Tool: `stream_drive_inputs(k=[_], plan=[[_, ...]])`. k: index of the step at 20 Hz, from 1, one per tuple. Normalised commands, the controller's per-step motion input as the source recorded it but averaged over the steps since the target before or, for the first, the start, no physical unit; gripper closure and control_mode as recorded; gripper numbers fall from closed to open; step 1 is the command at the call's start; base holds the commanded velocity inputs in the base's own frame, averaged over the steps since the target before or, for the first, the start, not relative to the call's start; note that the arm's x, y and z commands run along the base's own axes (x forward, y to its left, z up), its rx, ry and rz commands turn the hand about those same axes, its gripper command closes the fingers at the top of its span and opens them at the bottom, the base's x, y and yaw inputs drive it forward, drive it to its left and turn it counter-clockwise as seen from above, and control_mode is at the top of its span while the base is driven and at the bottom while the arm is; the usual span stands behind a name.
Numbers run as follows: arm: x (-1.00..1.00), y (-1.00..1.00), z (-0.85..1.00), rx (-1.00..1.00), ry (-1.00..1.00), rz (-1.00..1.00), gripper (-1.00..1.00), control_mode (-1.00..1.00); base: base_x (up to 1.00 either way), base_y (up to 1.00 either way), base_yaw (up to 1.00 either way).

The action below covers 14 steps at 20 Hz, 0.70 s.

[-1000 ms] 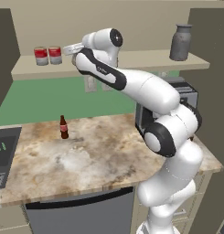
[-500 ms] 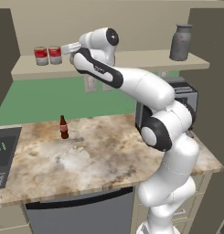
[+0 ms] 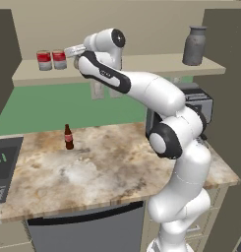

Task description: Pick the cans from the counter and place them in their designated side in the cabinet.

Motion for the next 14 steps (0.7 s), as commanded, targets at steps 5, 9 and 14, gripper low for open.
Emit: stream_drive_inputs(k=[5,9,14], plan=[[0.13,0.00,-0.21,0.00,0.03,0.00,1.00,-1.00,0.00,0.00,0.00],[0.11,0.01,-0.21,0.00,0.02,0.00,-1.00,-1.00,0.00,0.00,0.00],[0.11,0.01,-0.04,0.00,0.00,0.00,-1.00,-1.00,0.00,0.00,0.00]])
